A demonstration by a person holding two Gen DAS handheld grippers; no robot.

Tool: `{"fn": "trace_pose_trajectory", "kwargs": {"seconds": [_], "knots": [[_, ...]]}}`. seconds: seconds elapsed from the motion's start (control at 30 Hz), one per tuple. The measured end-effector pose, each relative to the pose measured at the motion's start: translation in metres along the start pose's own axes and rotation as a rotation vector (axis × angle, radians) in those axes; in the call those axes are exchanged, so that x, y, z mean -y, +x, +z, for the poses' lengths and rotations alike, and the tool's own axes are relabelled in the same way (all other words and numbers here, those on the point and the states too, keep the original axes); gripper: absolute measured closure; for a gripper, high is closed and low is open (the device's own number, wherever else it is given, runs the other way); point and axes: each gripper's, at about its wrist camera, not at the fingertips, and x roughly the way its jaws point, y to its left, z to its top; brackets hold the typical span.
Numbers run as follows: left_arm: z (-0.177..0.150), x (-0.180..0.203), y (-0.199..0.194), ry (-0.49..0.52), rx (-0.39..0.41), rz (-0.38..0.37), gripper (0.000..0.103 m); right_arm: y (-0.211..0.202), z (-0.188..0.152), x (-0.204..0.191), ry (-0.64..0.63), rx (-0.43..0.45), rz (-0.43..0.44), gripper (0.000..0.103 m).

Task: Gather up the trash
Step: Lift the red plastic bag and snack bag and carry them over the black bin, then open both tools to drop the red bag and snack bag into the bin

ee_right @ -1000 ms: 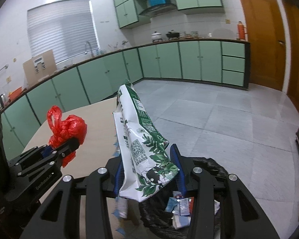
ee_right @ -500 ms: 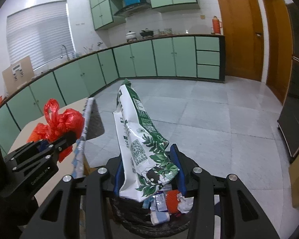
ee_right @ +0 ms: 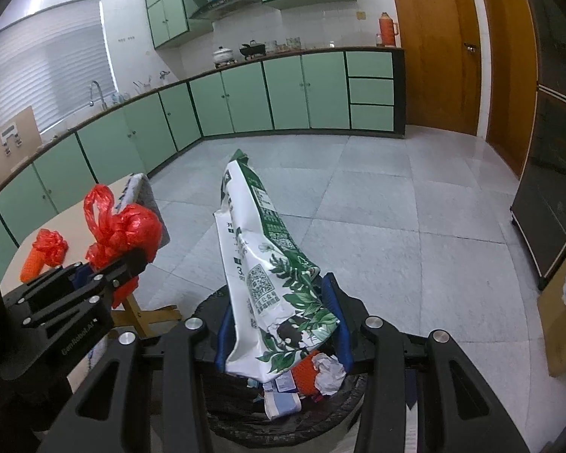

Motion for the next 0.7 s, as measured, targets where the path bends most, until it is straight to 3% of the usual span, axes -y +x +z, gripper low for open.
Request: {"fn": "trace_pose_trajectory", "kwargs": {"seconds": [0.37,0.47,0.5,0.53,0.7], "knots": [[0.004,0.006,0.021,0.005,-0.034,-0.015,0.08,0.018,-0.006,0.007,0.021,-0.038,-0.012,0.061],[0.004,0.007,0.025,0.003,-0.045,-0.021,0.065,0.025,-0.009,0.008,0.027,-0.055,-0.017,0.055],[0.005,0.007,0.026,0.0,-0.045,-0.023,0.054,0.027,-0.01,0.011,0.034,-0.056,-0.021,0.049],[0.006,0.008,0.027,-0.004,-0.044,-0.027,0.05,0.029,-0.012,0.013,0.047,-0.058,-0.024,0.048],[0.008,0.006,0.025,-0.016,-0.044,-0.038,0.047,0.033,-0.018,0.022,0.085,-0.073,-0.031,0.043]]}}
